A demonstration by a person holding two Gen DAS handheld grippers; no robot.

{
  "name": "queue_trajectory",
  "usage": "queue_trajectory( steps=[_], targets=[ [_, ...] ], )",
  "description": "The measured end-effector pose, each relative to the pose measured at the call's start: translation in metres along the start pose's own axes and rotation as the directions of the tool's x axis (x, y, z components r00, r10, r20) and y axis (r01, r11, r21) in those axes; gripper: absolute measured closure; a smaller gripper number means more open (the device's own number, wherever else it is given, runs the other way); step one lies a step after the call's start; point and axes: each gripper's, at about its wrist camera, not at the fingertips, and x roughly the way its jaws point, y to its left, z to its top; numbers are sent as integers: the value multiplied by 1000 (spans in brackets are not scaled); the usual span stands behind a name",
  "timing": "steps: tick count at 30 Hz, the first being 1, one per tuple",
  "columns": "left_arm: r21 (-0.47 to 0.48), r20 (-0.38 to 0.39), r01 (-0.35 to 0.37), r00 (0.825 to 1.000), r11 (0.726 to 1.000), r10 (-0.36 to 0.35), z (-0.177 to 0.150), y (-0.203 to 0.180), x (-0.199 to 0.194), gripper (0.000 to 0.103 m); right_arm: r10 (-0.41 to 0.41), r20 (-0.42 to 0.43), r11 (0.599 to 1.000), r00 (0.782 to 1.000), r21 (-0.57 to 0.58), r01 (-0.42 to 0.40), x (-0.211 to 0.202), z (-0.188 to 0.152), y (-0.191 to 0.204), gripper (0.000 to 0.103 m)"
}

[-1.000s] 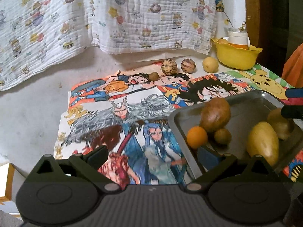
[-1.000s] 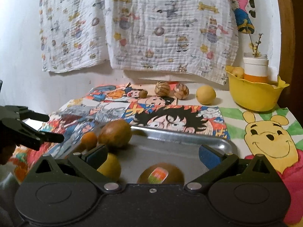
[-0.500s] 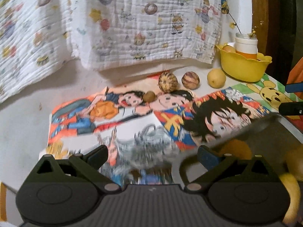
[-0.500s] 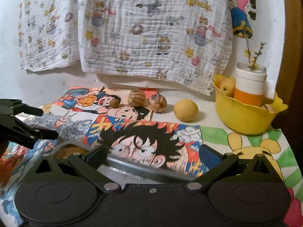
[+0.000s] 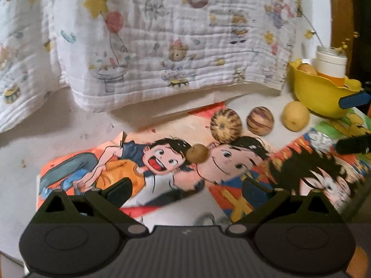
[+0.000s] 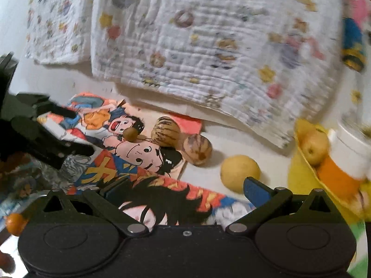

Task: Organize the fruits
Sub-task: 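Move both tools toward the striped fruits and small brown fruit, then grasp a striped round fruit with the right tool while the left tool grasps a small brown fruit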

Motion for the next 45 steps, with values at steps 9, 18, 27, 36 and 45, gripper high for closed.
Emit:
queue_trajectory(
  steps=[9,18,27,36,45],
  targets=[
    [-19,5,37,999,999,-37,14,8,51,1,-12,-45,987,999,-162,4,81,34,-2,7],
    [19,12,102,995,995,-103,19,5,68,11,-43,-123,978,991,-206,16,125,33,-4,24],
    [11,-11,119,993,993,-119,19,2,80,31,1,-133,991,991,-135,-19,138,36,-10,44],
    [33,-2,101,995,994,-101,20,-4,77,71,-29,-95,996,995,-88,21,133,33,-10,49],
    [46,-12,110,994,993,-109,20,-16,57,71,-40,-46,995,998,-89,36,115,24,2,50]
  ],
)
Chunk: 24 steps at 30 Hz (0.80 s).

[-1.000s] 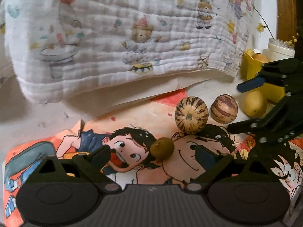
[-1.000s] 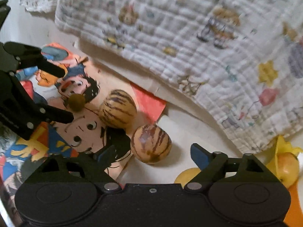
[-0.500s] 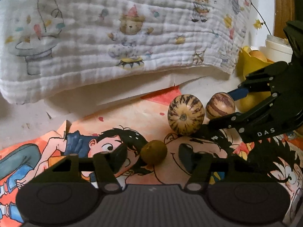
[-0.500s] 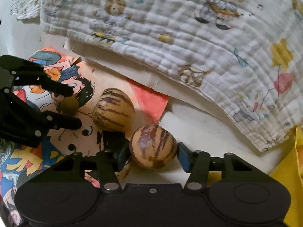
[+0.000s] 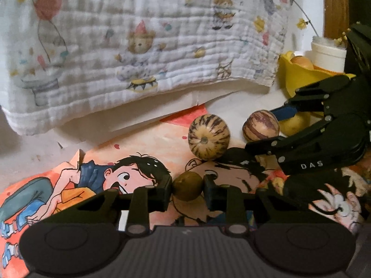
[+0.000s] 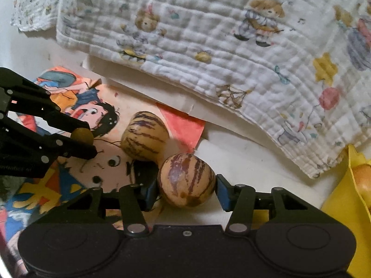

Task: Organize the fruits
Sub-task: 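Grasp a striped round fruit with the right tool while the left tool grasps a small brown fruit, then carry both fruits over the tray and open both tools to release them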

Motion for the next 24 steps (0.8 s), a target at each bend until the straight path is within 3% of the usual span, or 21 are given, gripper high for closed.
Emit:
queue_trajectory(
  steps=[12,24],
  targets=[
    [4,25,23,999,1000,-23,-1,-40,-61,71,65,54,996,996,59,-68,-88,-30,-5,50],
    [63,59,126,990,990,-130,-26,-105,-112,71,125,51,991,991,48,-127,-171,-85,22,50]
  ],
)
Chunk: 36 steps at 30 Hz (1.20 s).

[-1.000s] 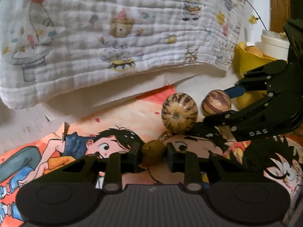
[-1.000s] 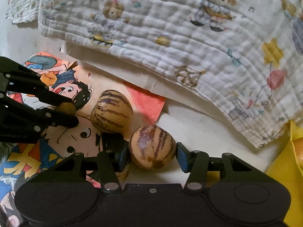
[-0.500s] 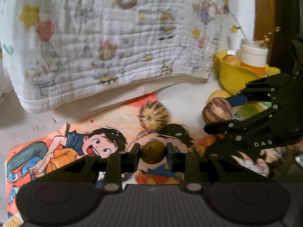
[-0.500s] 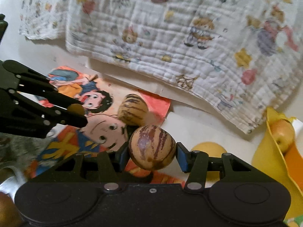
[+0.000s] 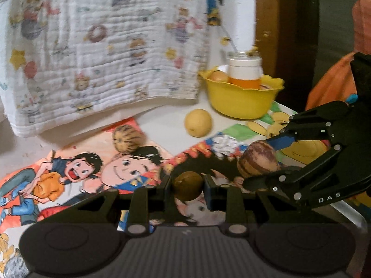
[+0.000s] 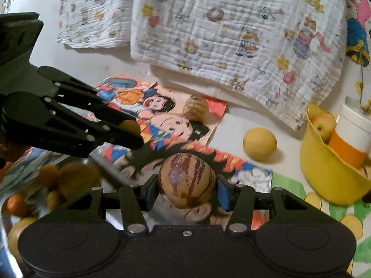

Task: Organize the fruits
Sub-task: 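Carry both fruits over the tray and open both tools to release them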

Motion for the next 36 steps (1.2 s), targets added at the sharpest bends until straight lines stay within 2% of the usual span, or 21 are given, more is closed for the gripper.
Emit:
queue_trajectory(
  steps=[12,18,29,36],
  targets=[
    [108,-48,70,997,992,-65,-17,-46,-7,71,-5,-72,999,997,42,9,-32,-46,0,50],
    [161,-88,101,992,982,-88,-24,-64,-1,71,6,-86,997,996,78,0,-39,-55,-4,50],
    [198,-172,95,983,976,-61,-32,-77,9,71,65,-133,980,989,195,-38,-36,-59,-16,49],
    [208,-198,87,979,974,-45,-35,-80,12,71,68,-135,979,989,201,-40,-36,-60,-16,49]
  ],
)
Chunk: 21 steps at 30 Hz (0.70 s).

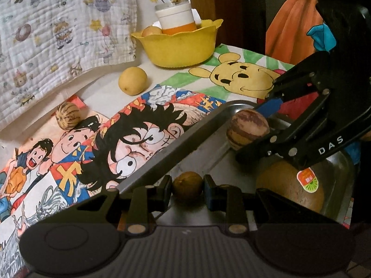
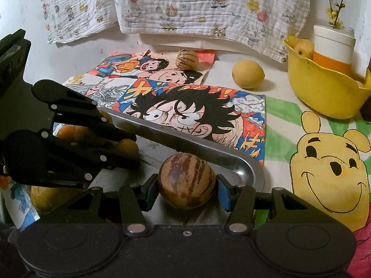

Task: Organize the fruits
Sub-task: 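Carry both fruits over the tray and open both tools to release them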

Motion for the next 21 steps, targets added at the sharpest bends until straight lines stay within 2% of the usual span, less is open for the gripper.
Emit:
queue_trajectory(
  steps=[12,14,16,20,21],
  targets=[
    [5,-12,-10,1000,1000,10,-1,-2,-3,69,1,1,1000,1000,6,-1,-1,-1,0,48],
    [1,-8,-13,1000,1000,13,0,-2,-5,63,1,2,1000,1000,13,-1,-2,-3,-1,47],
    [-3,-2,-22,1000,1000,22,0,-3,-8,50,-1,3,1000,1000,20,1,-4,-4,-1,46],
    [1,11,-36,999,999,36,1,-6,-15,45,-6,16,999,1000,35,6,-9,-6,-2,40],
    [1,16,-40,999,999,40,1,-6,-18,40,-6,23,999,1000,40,5,-12,-7,-3,38]
  ],
)
